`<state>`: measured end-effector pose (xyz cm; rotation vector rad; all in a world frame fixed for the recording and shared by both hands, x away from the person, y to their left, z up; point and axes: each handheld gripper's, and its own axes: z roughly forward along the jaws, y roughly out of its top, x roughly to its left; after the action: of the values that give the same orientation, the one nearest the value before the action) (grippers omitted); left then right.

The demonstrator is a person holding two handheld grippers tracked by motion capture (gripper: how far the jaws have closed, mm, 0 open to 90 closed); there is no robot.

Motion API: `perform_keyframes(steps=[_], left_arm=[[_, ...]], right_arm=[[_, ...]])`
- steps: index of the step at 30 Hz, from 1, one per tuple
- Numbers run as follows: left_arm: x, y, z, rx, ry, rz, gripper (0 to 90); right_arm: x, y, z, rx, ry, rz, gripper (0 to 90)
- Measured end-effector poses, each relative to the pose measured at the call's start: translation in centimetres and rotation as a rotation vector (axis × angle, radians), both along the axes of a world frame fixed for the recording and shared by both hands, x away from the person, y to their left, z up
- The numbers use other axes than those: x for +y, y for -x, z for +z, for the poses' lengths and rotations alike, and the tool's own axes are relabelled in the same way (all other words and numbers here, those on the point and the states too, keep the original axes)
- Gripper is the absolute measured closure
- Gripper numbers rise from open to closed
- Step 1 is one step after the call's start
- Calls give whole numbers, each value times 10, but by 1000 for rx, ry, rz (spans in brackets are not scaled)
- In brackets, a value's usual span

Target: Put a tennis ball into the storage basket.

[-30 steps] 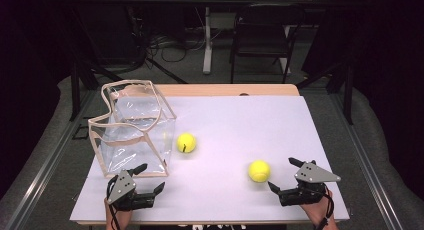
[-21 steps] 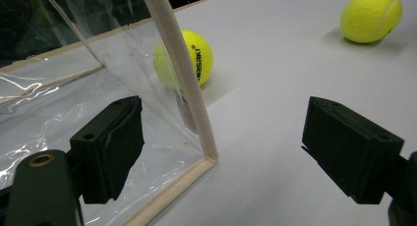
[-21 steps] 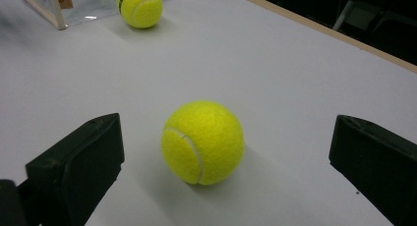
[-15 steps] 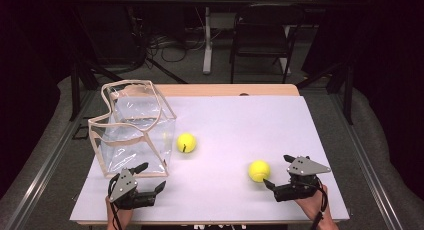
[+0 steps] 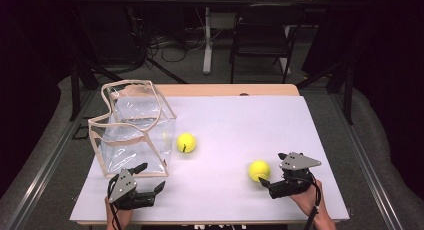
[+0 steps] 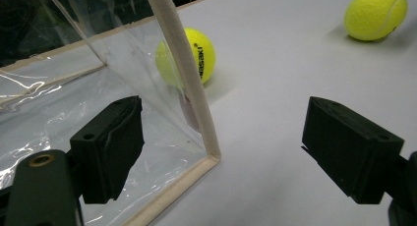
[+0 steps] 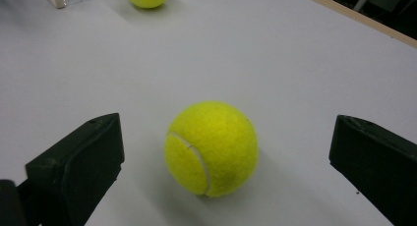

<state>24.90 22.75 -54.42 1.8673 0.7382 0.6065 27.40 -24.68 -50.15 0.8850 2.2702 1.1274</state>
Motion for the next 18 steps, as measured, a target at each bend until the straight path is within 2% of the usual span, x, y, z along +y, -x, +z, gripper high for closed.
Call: perform_keyframes(steps=[18], left_arm=[[0,1,0,-4,-7,-3,159]], right_arm=[[11,-13,-5,62,32,1,0]])
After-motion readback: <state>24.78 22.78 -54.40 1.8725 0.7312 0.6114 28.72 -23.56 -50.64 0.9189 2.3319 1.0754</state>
